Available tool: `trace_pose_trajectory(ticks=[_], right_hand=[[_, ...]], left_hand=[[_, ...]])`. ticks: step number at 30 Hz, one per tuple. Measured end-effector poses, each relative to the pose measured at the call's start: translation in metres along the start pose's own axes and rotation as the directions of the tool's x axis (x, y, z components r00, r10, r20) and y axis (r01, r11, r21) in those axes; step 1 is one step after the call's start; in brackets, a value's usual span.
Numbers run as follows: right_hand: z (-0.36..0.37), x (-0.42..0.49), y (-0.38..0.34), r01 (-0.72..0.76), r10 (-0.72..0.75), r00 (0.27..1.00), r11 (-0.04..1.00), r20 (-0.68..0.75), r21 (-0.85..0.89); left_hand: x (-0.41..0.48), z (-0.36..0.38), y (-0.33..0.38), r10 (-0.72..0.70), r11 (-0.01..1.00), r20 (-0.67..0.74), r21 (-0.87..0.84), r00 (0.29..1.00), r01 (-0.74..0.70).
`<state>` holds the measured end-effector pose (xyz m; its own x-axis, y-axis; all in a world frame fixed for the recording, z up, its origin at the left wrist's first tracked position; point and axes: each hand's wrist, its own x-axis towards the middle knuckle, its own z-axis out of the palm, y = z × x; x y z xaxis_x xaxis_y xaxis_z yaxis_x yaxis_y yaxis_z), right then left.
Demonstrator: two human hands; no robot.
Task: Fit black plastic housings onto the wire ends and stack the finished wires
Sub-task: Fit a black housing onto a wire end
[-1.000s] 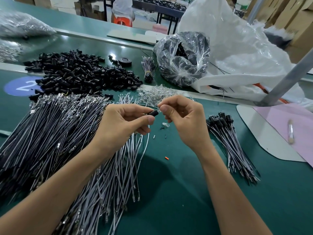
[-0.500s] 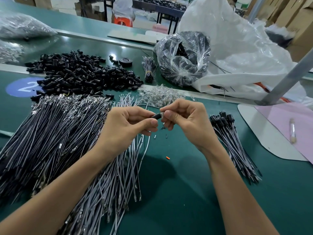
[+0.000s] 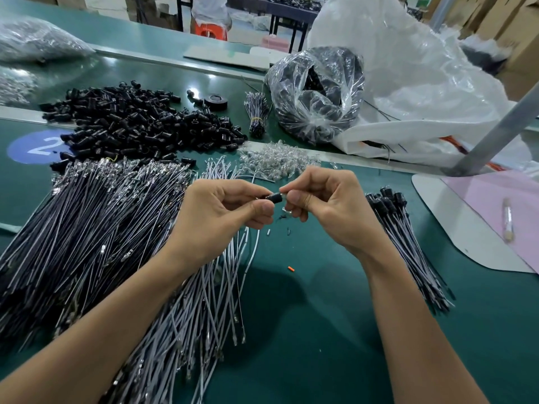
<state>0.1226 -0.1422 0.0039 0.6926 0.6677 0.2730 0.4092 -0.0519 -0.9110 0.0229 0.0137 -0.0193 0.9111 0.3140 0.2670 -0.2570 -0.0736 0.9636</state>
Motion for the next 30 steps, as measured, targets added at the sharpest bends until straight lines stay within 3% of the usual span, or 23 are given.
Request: trace_pose_trajectory(ticks=[21,30], right_hand=[[0.007,-0.005,0.005,-0.061,0.051,0.997,0.975,0.050,0.213],[0.011,-0.005,0.005,0.019,-0.020,1.000,0.979,0.000,0.203]], left_hand=[[-0.004,0.002,-0.002,-0.010,1.000,0.063,-0.007,0.998,0.010],[-0.003,0.001,0.001,-0.007,0.998,0.051,-0.068,0.999,0.011]])
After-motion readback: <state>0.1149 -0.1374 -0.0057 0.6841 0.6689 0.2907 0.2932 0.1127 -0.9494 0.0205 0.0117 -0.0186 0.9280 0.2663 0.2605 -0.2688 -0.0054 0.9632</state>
